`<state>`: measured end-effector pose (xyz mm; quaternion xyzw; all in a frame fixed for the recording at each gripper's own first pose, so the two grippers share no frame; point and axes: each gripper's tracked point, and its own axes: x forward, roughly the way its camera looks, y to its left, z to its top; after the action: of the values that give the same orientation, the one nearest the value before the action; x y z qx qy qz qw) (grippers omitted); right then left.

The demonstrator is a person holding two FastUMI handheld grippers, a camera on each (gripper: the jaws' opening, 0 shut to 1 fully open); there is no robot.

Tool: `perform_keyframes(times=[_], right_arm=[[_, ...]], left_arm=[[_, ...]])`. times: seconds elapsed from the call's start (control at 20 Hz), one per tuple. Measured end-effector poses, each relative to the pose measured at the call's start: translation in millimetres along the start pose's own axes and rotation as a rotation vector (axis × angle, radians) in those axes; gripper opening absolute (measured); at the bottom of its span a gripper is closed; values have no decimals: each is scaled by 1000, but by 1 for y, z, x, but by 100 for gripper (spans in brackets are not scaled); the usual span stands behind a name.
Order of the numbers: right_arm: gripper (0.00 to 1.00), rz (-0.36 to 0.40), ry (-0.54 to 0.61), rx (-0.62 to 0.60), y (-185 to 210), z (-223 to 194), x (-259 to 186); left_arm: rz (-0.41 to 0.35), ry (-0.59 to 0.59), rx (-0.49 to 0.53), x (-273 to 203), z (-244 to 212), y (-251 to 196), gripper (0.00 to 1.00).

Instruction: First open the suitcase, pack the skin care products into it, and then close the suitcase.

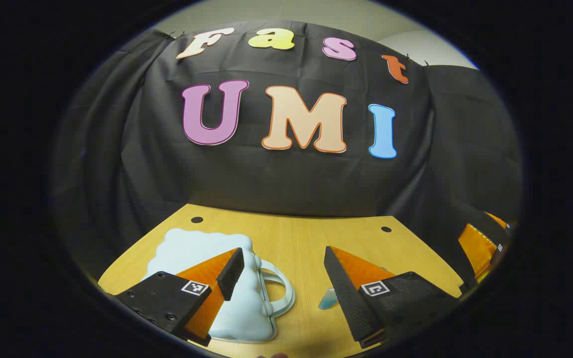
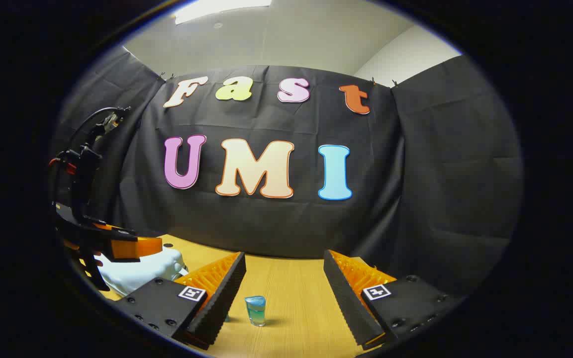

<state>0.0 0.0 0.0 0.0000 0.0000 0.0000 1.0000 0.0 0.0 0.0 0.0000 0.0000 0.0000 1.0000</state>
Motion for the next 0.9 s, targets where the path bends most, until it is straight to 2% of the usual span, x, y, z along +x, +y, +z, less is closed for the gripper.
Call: perform_keyframes(times=[0.4, 0.65, 0.9], right_arm=[[98, 22, 7, 0, 7, -3, 3], [98, 20, 20, -3, 4, -7, 1], [98, 7, 33, 9, -4, -11, 1]], left_arm=[[-10, 53, -6, 3, -5, -1, 95], [-63, 131, 12, 14, -15, -16, 95], [-116, 260, -52, 38, -32, -23, 95]])
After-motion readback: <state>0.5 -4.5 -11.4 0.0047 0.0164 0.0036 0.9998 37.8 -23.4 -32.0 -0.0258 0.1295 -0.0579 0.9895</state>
